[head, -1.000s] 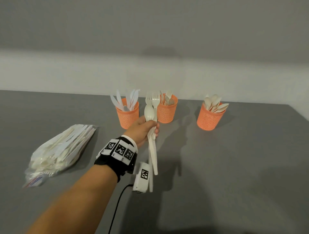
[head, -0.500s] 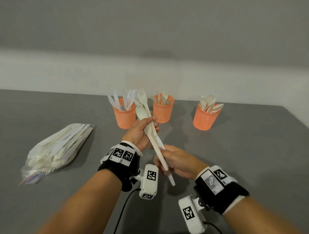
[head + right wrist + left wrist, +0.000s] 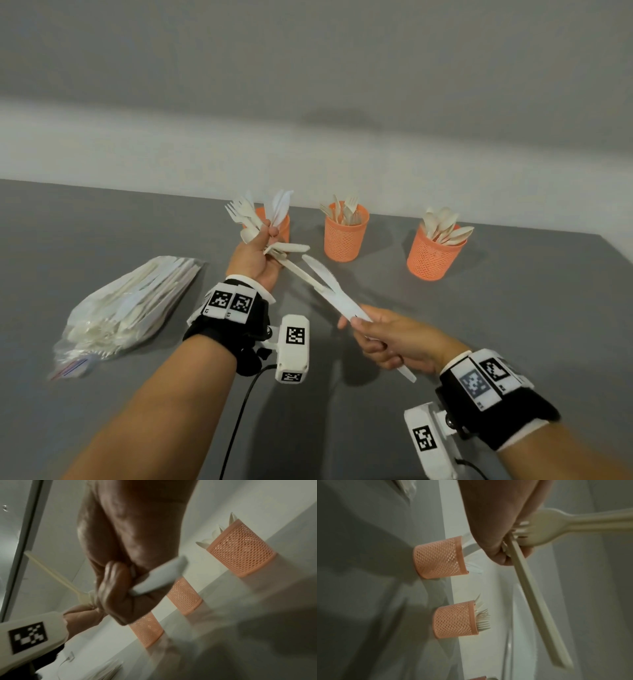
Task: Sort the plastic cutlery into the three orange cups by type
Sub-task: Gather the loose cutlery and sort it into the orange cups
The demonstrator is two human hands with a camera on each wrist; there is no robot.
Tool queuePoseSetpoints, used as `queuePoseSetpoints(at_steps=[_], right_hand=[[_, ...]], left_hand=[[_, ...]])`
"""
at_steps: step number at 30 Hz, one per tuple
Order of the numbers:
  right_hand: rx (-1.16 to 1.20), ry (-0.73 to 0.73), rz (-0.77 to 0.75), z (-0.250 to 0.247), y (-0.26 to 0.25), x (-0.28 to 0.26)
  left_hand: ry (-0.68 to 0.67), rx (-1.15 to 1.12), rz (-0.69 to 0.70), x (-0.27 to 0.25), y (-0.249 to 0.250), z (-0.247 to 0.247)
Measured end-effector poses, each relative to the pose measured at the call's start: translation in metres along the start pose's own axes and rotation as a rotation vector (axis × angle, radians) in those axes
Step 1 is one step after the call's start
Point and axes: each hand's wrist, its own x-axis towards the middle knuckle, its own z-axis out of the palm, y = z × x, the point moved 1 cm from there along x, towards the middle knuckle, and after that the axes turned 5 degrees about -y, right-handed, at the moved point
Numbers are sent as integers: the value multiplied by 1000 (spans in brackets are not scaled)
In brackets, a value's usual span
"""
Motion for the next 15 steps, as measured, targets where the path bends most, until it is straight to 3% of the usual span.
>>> queuePoseSetpoints(at_steps=[4, 8, 15], right_hand=[[88, 156, -73, -15, -16, 13], [216, 235, -301, -20, -56, 45], [-34, 511, -673, -10, -139, 132]], left_hand=[[31, 169, 113, -1, 16, -6], [68, 408, 268, -3, 38, -23], [110, 705, 371, -5, 54, -42]])
